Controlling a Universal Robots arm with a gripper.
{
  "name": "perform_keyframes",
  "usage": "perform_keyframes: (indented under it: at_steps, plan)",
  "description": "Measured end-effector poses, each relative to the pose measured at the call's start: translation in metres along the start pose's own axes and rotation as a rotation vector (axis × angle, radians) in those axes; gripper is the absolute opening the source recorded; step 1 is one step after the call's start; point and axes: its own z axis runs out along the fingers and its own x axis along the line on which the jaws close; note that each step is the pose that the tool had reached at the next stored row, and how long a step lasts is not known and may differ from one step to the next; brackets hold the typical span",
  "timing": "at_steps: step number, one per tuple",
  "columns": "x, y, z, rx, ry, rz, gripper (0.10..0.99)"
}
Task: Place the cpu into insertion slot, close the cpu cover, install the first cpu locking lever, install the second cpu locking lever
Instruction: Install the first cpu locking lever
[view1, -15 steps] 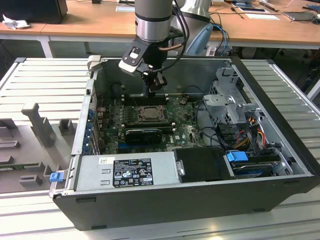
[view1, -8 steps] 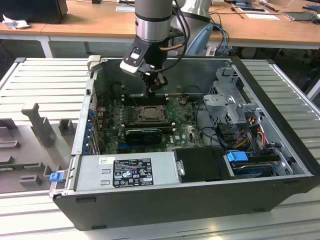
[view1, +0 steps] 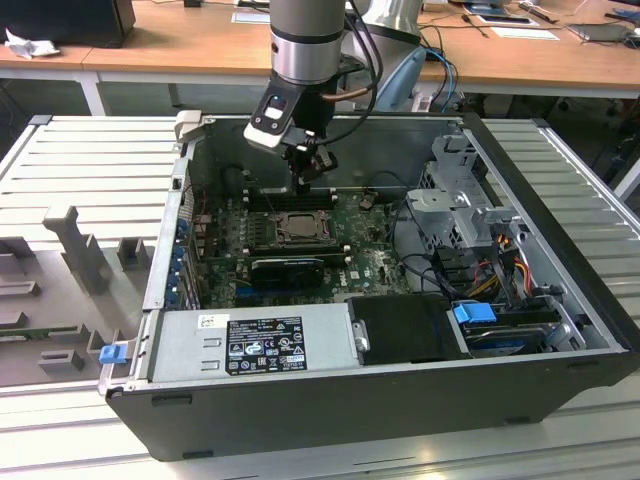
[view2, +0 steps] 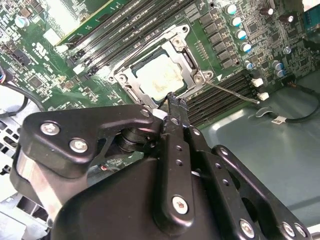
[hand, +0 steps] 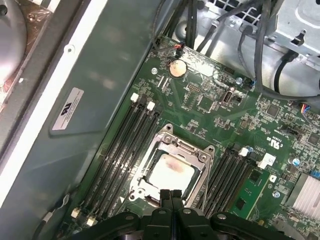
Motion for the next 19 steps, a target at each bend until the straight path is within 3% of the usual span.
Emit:
perform_keyframes:
  at_steps: [7,10,19]
  plan:
    - [-0.0001,0.0,0.0,0.002,0.0021,-0.079,0.106]
    - [-0.0004,-0.0002,0.0,0.004,0.0041,-0.155,0.106]
    - [-0.0037,-0.002,-0.0001,0.005,0.0052,-0.197,0.106]
